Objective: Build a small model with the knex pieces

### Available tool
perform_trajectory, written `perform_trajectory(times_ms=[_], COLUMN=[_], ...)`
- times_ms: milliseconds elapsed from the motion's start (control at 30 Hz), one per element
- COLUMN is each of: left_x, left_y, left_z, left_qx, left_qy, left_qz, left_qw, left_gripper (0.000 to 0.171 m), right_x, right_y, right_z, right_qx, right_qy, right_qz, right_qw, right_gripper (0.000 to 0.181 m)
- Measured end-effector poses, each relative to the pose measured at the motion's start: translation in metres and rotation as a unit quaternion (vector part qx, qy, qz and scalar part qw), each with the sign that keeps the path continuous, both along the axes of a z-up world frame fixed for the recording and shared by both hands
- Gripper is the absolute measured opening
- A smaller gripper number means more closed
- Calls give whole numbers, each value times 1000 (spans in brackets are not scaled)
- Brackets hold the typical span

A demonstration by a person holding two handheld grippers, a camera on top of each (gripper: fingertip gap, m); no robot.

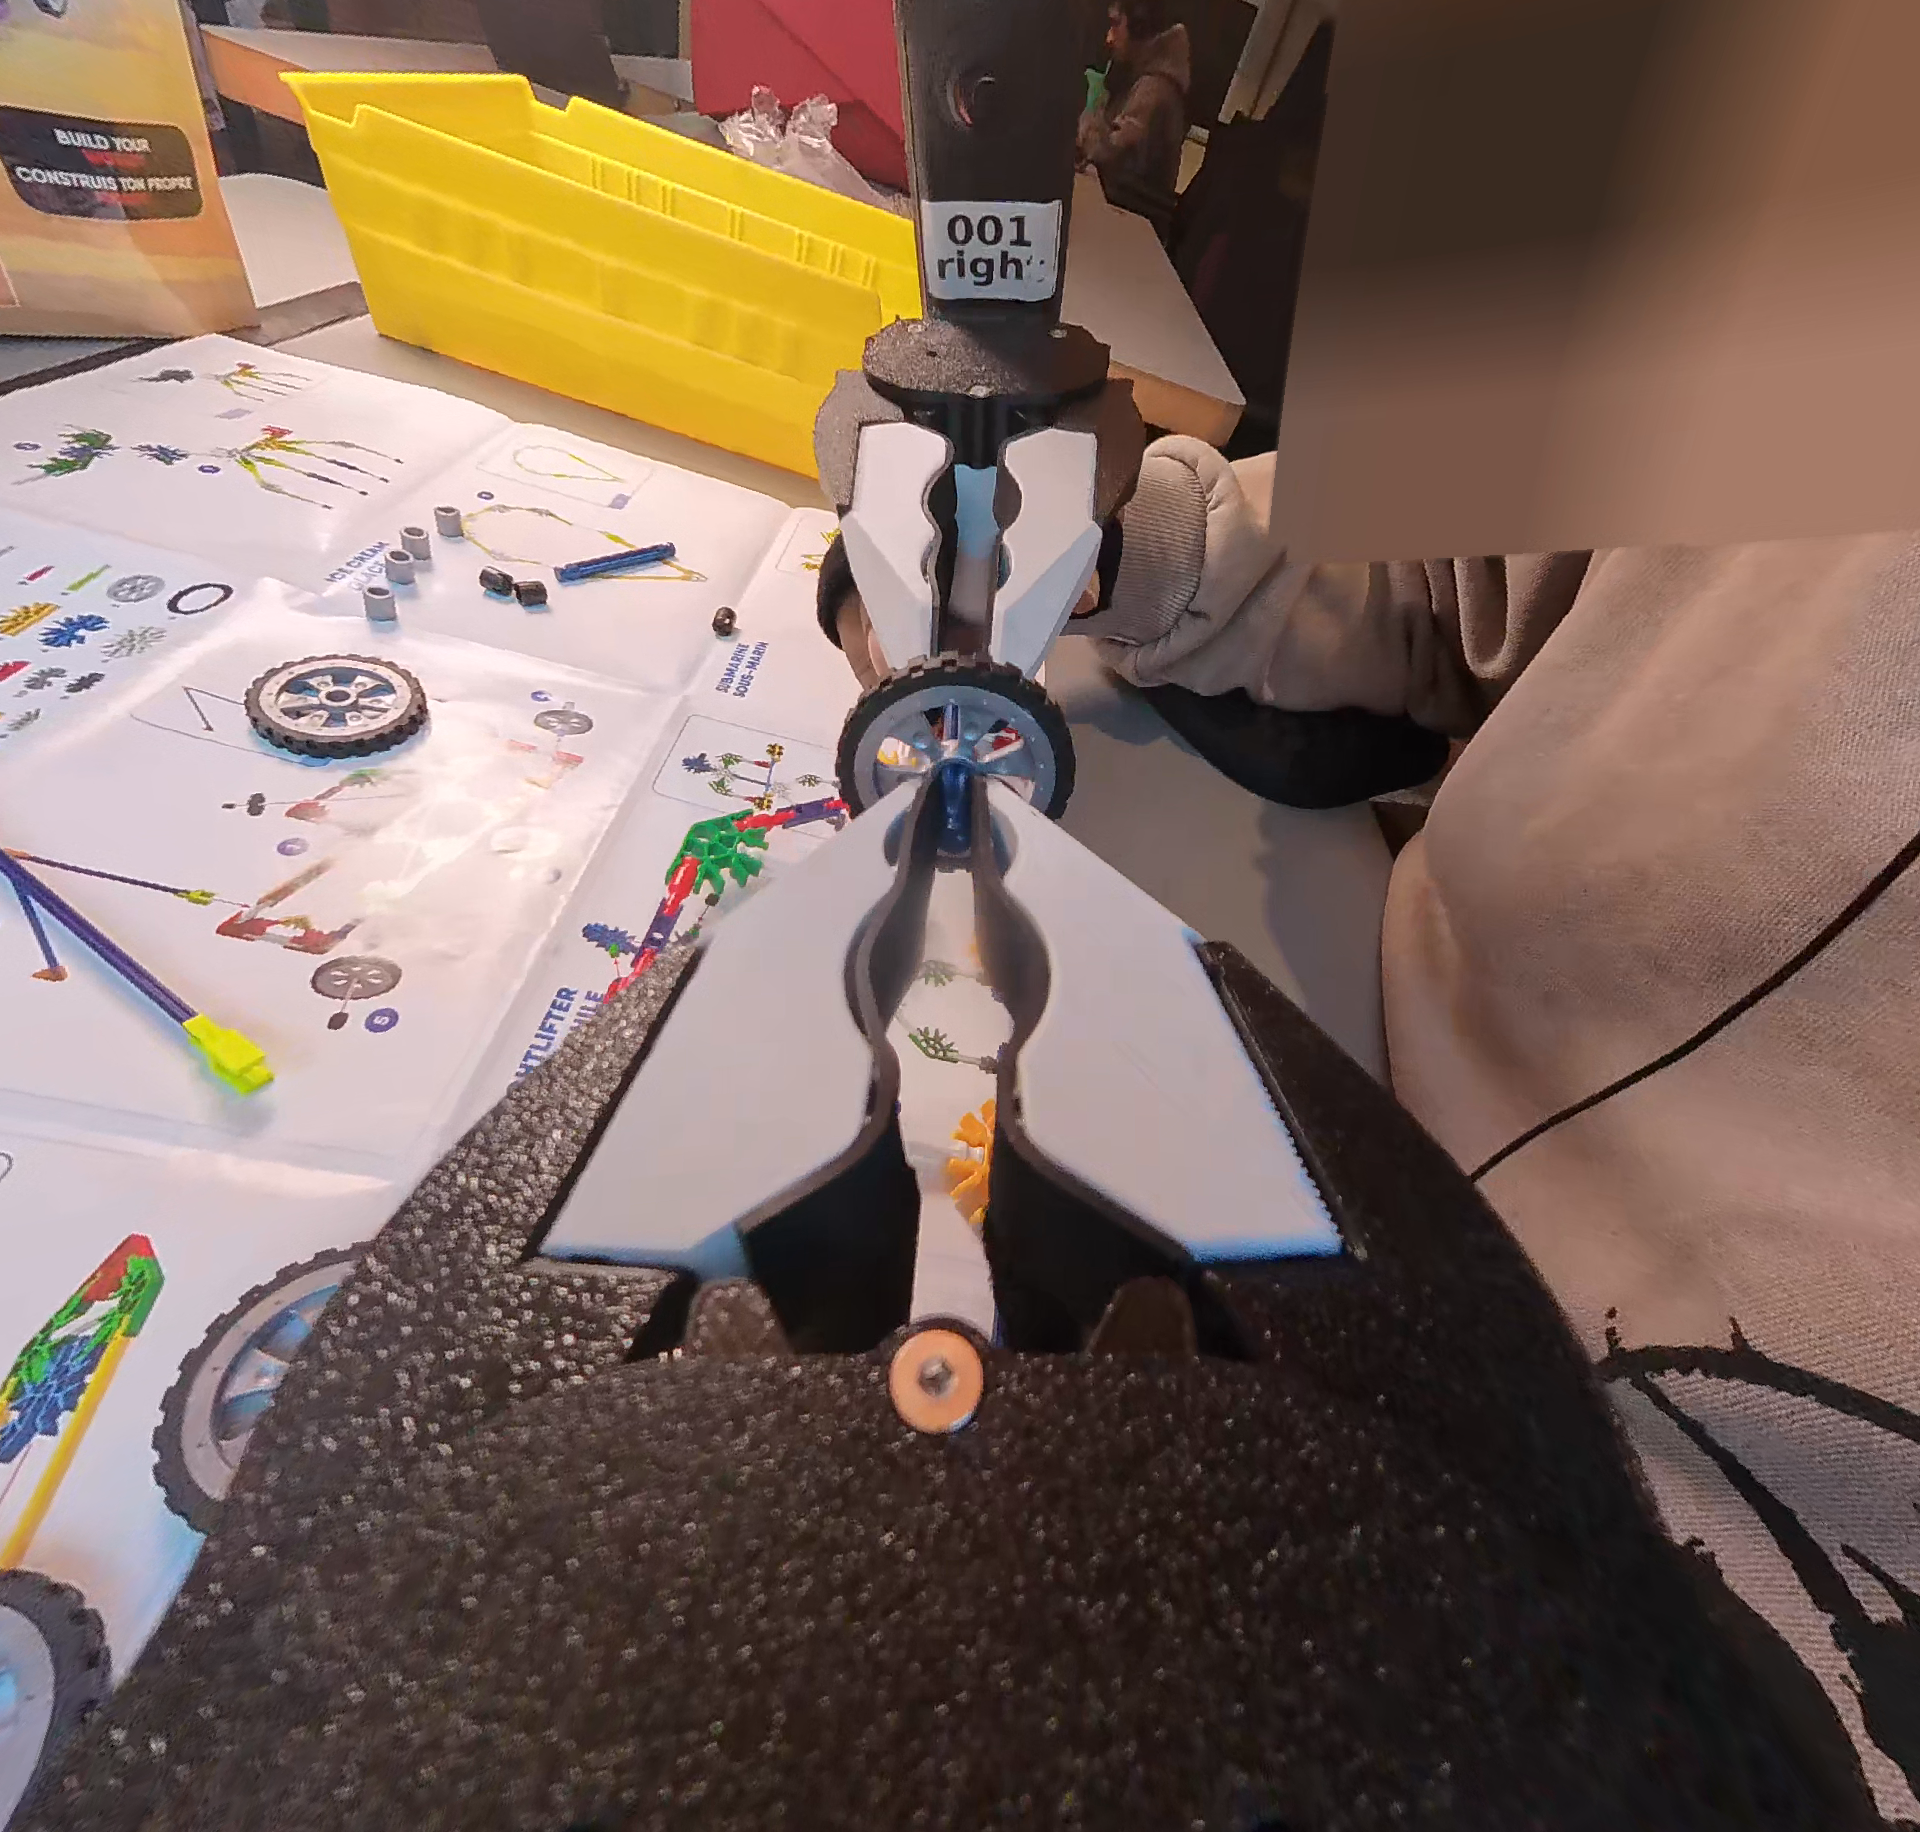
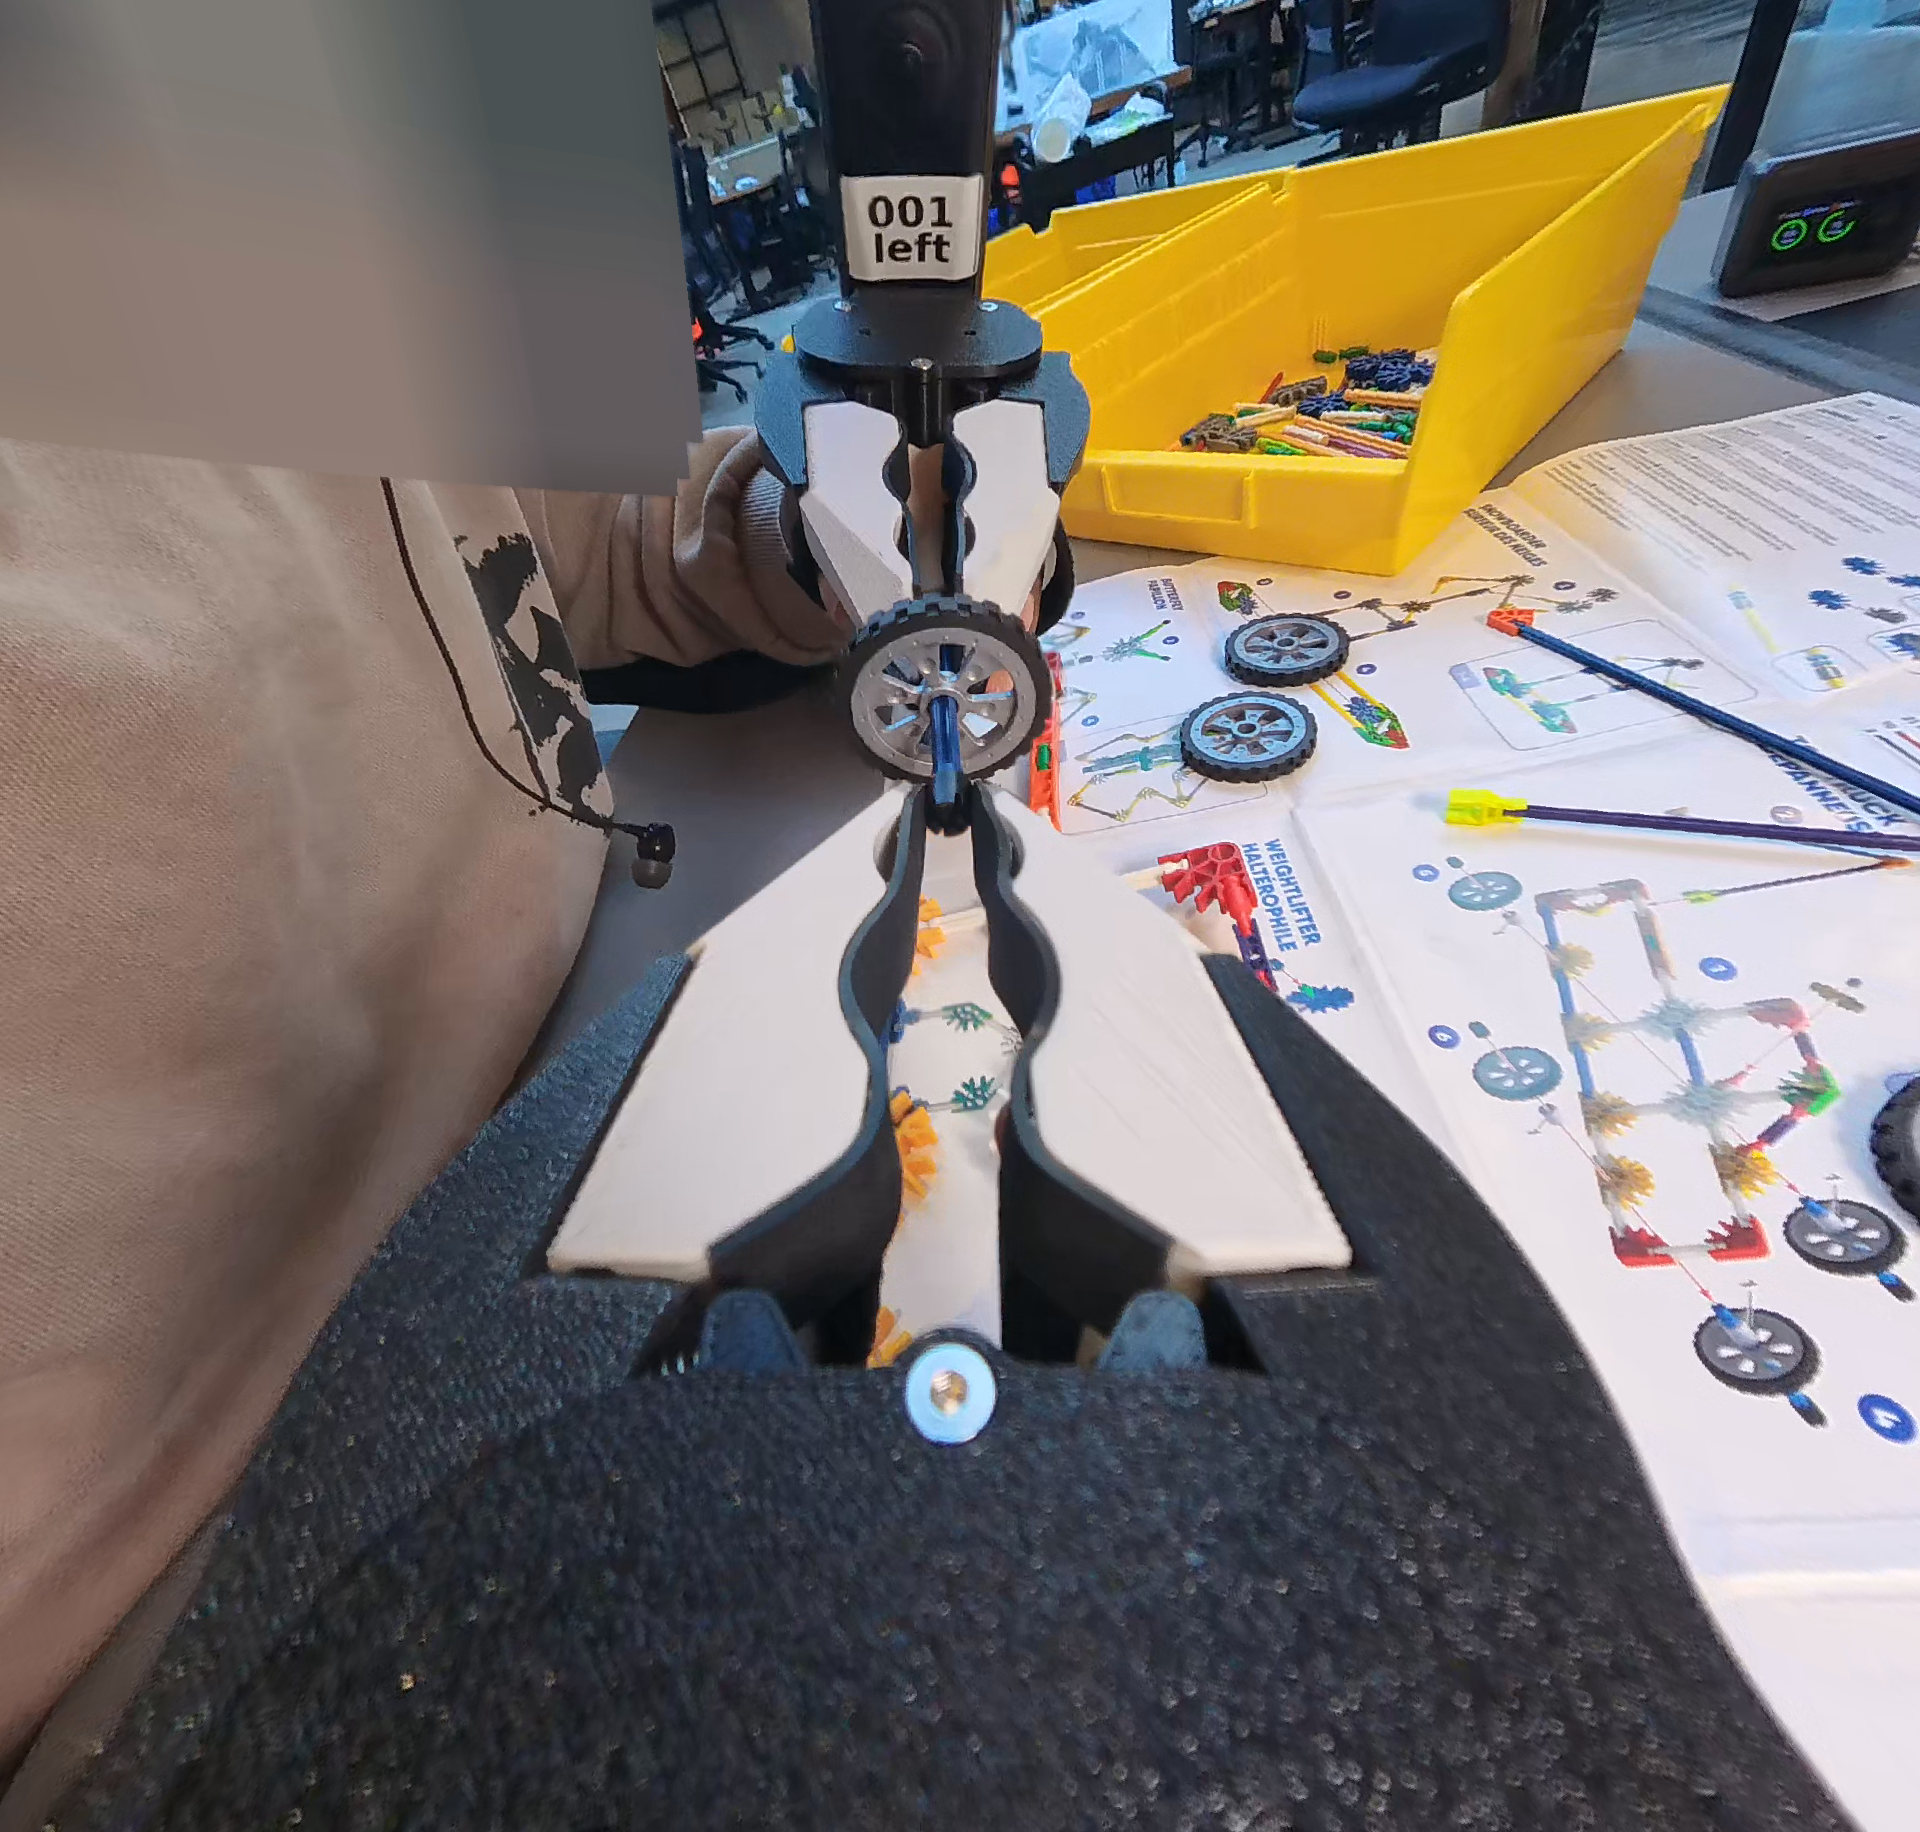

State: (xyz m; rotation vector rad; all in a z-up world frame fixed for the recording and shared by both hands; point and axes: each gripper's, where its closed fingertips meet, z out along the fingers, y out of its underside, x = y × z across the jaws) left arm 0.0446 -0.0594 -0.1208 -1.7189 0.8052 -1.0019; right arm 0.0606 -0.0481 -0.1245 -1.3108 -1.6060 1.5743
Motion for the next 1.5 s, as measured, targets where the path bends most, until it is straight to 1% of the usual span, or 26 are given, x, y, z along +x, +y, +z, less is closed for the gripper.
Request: perform_trajectory(times_ms=[200, 367, 433, 500, 533, 567, 633, 733, 933, 967, 1067, 1167, 1200, 1267, 1300, 1367, 1500], left_x=[3, 2, 0, -3, -5, -8, -10, -8, -6, -5, -6, -6, -7, -8, -7, -5, -9], left_y=[-3, 1, 3, 5, 7, 8, 9, 9, 7, 6, 7, 5, 6, 5, 4, 4, 7], left_z=[-4, -1, 4, 10, 15, 18, 21, 19, 17, 17, 18, 23, 23, 25, 24, 25, 26], left_qx=[4, 17, 11, -1, -7, -9, -14, -20, -24, -25, -17, -9, -4, -2, 1, -2, -3], left_qy=[13, 6, -18, -55, -73, -86, -98, -101, -102, -102, -102, -104, -100, -99, -96, -108, -117], left_qz=[-9, 0, 4, 12, 15, 20, 22, 19, 10, 7, 13, 9, 12, 8, 7, 5, 14], left_qw=[1000, 1000, 1000, 998, 997, 996, 995, 994, 994, 994, 995, 995, 995, 995, 995, 994, 993], left_gripper=[2, 3, 3, 3, 3, 3, 3, 3, 2, 2, 2, 3, 3, 3, 3, 3, 2], right_x=[1, -2, -5, -6, -5, -3, -2, -2, -1, -1, -2, -4, -6, -7, -7, -6, -3], right_y=[-5, 0, 2, 7, 10, 14, 19, 16, 13, 11, 10, 1, 1, 5, 6, 11, 11], right_z=[-5, 1, 8, 15, 18, 21, 28, 32, 30, 30, 24, 16, 15, 27, 31, 31, 28], right_qx=[16, 17, 31, 44, 47, 52, 60, 73, 61, 58, 66, 63, 59, 27, 28, 43, 47], right_qy=[-7, 5, 24, 42, 48, 55, 71, 78, 69, 68, 57, 45, 49, 76, 83, 81, 76], right_qz=[9, -9, -27, -45, -52, -63, -78, -81, -70, -64, -61, -40, -44, -55, -58, -67, -66], right_qw=[1000, 1000, 999, 997, 996, 995, 993, 991, 993, 994, 994, 996, 996, 995, 994, 994, 994], right_gripper=[6, 7, 8, 20, 23, 23, 14, 6, 4, 1, 1, 1, 1, 0, 0, 2, 2])
